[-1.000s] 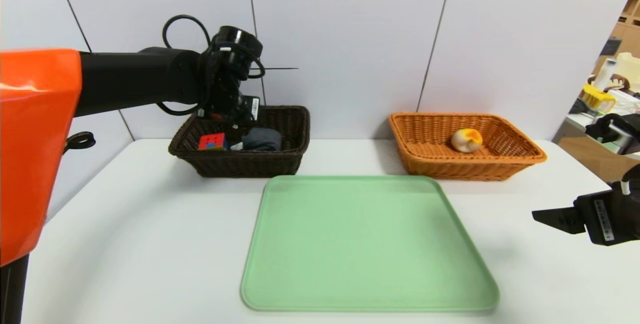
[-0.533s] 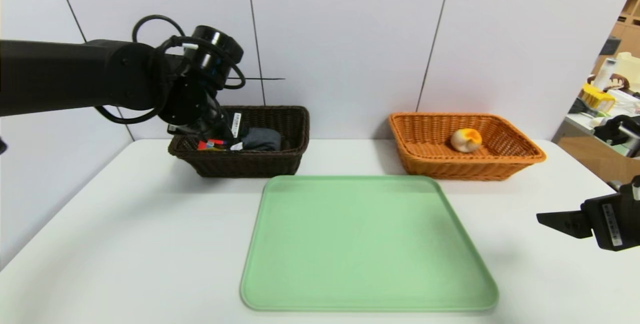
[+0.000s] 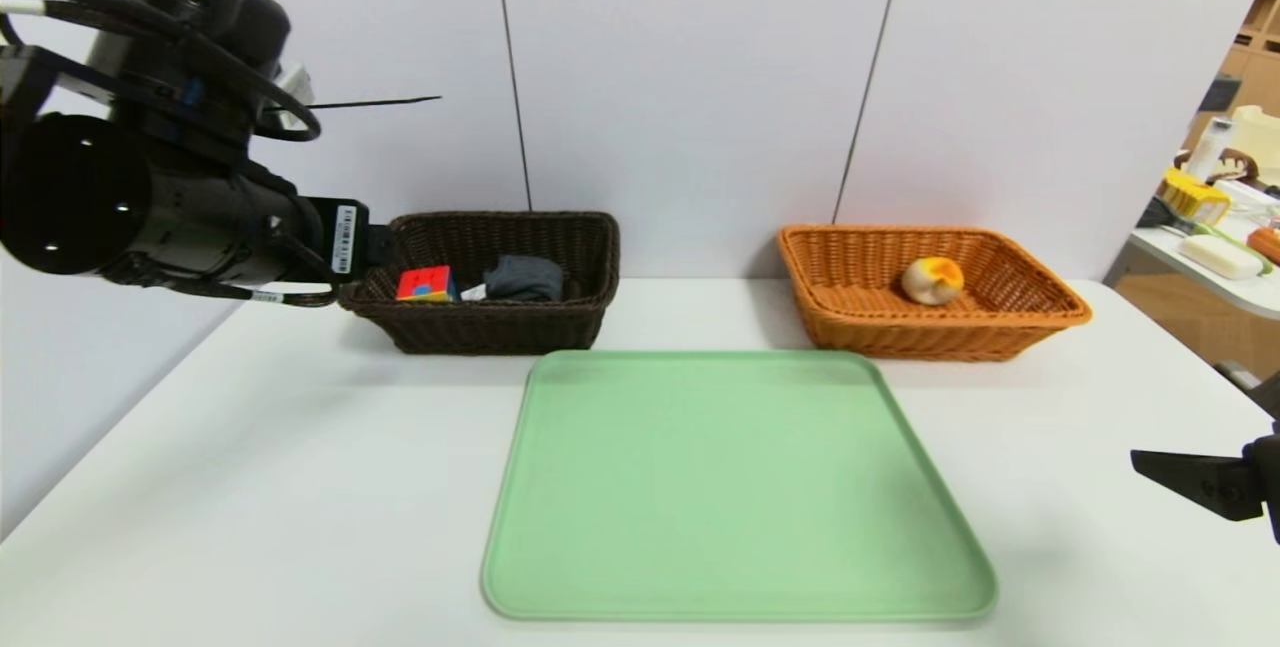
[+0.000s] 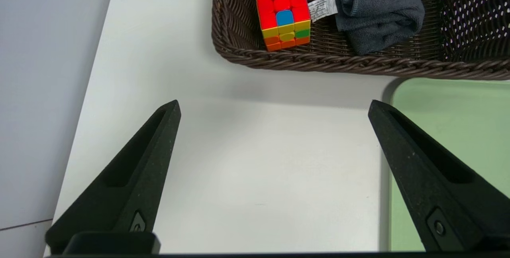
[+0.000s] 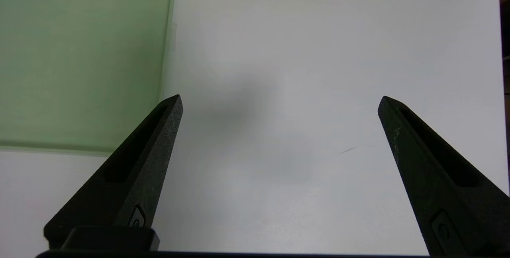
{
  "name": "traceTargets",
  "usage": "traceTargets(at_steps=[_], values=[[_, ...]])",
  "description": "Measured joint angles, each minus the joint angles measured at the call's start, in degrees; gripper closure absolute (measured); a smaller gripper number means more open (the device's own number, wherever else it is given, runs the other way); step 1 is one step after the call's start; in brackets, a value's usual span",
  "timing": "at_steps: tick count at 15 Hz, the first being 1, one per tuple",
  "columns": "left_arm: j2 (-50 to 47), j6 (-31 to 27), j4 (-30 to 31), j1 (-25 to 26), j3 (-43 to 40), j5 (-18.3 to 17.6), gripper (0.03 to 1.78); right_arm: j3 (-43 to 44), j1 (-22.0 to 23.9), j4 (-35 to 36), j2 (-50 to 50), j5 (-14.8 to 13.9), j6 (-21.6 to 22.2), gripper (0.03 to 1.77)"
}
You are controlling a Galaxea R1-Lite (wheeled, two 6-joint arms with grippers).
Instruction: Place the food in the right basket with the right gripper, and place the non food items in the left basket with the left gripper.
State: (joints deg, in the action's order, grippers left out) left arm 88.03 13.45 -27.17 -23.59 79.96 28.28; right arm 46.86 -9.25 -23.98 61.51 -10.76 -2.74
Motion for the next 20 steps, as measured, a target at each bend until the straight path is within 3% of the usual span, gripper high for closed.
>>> traceTargets(at_steps=[7,12,20], values=[[-14.1,-0.05,3.94,4.46,-15.3,-0.45,0.12,-1.48,1.87,-0.24,-6.58,0.02,-0.1,0.1],[-24.77,-0.46,5.68,9.59,-23.6,-3.23,0.12,-2.66,3.5,0.06,-10.78,0.11,-0.63,0.1],[-37.38,-1.07,5.75,11.63,-36.0,-3.34,0.12,-6.21,6.28,-0.44,-20.0,0.85,-2.82,0.1]])
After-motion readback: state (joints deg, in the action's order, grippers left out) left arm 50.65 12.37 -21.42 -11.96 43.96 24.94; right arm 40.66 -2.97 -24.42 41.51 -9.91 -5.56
